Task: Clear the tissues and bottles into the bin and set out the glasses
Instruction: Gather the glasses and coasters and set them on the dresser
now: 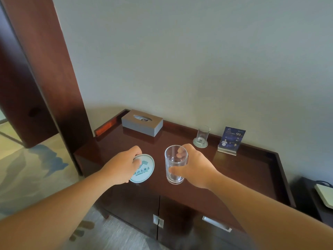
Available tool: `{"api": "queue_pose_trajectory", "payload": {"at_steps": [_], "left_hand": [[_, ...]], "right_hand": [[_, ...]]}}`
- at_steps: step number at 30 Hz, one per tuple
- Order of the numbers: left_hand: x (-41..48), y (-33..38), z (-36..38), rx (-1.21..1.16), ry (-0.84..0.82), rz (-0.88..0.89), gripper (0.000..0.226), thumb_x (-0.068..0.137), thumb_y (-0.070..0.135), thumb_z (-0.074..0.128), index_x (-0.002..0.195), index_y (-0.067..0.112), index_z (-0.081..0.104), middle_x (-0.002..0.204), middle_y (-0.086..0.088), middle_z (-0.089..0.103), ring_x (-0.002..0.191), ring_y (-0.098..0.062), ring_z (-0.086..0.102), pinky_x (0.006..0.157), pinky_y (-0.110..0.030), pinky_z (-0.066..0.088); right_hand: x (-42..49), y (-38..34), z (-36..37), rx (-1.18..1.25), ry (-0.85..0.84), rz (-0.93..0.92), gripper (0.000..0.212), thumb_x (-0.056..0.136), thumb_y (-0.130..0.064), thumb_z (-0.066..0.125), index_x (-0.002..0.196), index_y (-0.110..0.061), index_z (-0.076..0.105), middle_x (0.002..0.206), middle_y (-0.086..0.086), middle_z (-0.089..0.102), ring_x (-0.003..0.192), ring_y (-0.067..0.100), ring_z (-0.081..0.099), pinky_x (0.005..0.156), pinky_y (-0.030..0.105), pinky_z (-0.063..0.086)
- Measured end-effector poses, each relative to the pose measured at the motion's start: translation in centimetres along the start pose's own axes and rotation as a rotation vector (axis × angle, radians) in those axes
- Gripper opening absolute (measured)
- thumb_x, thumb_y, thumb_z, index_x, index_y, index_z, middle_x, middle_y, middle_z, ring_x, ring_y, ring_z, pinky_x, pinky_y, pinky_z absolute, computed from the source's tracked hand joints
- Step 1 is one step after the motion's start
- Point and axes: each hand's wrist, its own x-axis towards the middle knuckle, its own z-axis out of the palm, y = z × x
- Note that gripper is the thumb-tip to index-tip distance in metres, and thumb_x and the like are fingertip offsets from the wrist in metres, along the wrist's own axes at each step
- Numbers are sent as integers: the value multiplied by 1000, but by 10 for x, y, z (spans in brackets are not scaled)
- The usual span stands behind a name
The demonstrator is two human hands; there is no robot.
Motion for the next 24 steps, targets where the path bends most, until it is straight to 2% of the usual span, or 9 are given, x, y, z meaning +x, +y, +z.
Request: {"api": "queue_pose_trajectory", "payload": {"at_steps": [2, 8, 12, 16, 19, 21, 24], "left_hand": [[26, 1, -2, -15, 1, -12, 3, 100, 31, 41, 100, 28, 41, 117, 2, 59, 86, -18, 64, 49, -27, 59], [99, 8, -7, 3, -7, 27, 2, 100, 30, 40, 99, 29, 39, 119, -2, 61, 86, -19, 64, 46, -22, 55], [135, 14, 0, 7, -50, 22, 13, 97, 20, 44, 99, 32, 39, 116, -1, 62, 85, -19, 64, 48, -32, 58], [172, 14, 7, -19, -99, 24, 23, 93, 13, 45, 98, 35, 38, 113, 4, 62, 78, -17, 64, 49, -30, 58], [200, 7, 15, -22, -148, 24, 22, 92, 13, 46, 93, 35, 39, 105, 6, 62, 71, -16, 66, 48, -25, 57], [221, 0, 20, -13, -178, 31, 18, 91, 16, 46, 88, 33, 41, 99, 5, 64, 65, -15, 67, 46, -23, 53], [255, -9, 27, 5, -232, 51, 14, 91, 18, 44, 89, 31, 43, 94, 4, 64, 65, -16, 67, 51, -35, 54]], "right_hand": [[25, 6, -10, 8, 16, -7, 67, 70, -49, 77, 124, -33, 41, 113, -12, 57, 90, 11, 62, 65, 16, 53], [87, 30, -32, 38, 42, -17, 65, 69, -50, 76, 121, -33, 41, 109, -13, 57, 86, 7, 60, 59, 15, 48], [115, 47, -39, 47, 43, 24, 64, 67, -52, 76, 118, -36, 40, 107, -13, 56, 83, 7, 61, 53, 12, 45], [141, 63, -41, 32, 61, 63, 65, 64, -55, 75, 116, -38, 40, 108, -14, 57, 84, 7, 61, 60, 18, 53], [159, 75, -39, 17, 66, 108, 65, 62, -57, 74, 115, -37, 41, 107, -13, 57, 85, 9, 62, 69, 27, 58], [170, 81, -38, 15, 70, 136, 66, 61, -58, 73, 115, -37, 41, 108, -14, 57, 86, 8, 62, 70, 27, 58], [189, 86, -36, 31, 89, 190, 65, 60, -58, 71, 114, -36, 41, 108, -17, 56, 85, 5, 61, 66, 23, 56]]}}
